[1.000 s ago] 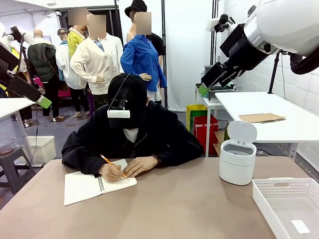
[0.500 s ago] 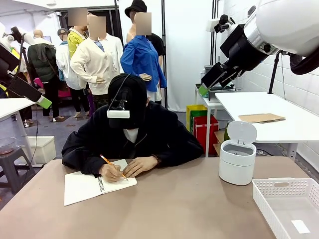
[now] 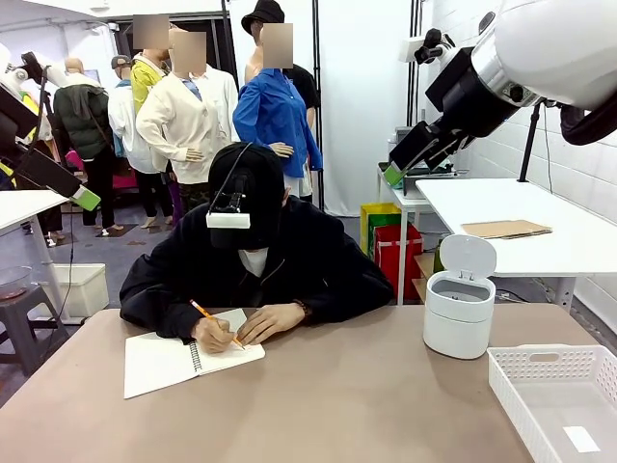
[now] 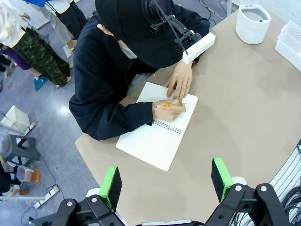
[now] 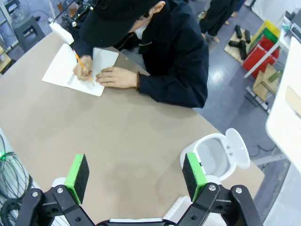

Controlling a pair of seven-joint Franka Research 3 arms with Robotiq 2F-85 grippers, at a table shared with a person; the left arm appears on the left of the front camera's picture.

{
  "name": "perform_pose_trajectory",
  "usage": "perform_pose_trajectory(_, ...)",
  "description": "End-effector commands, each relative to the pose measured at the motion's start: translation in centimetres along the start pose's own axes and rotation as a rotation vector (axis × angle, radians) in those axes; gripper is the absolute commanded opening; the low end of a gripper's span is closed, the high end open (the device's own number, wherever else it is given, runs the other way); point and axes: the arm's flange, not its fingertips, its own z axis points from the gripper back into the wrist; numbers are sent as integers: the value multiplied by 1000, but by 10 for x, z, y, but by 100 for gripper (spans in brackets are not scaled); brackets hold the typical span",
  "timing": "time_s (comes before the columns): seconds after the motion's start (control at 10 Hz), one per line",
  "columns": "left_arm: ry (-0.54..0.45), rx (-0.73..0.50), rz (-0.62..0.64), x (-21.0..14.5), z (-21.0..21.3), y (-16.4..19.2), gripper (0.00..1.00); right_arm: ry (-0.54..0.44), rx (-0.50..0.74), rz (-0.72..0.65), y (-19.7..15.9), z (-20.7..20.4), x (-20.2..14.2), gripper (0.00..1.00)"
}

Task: Sort the paper based on its condition.
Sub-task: If a person hands you a paper, place it in the Organizing basket , and if it's crumpled, put it in the Trash can.

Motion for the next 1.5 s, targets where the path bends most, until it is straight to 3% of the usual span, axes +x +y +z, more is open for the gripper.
perform_pose_trajectory(0.0,0,-6,4,0,1,1,100,2,3,-1,0,-2,0,100)
perform_pose_trajectory(1.4,0,-6,4,0,1,1,100,2,3,-1,0,-2,0,100)
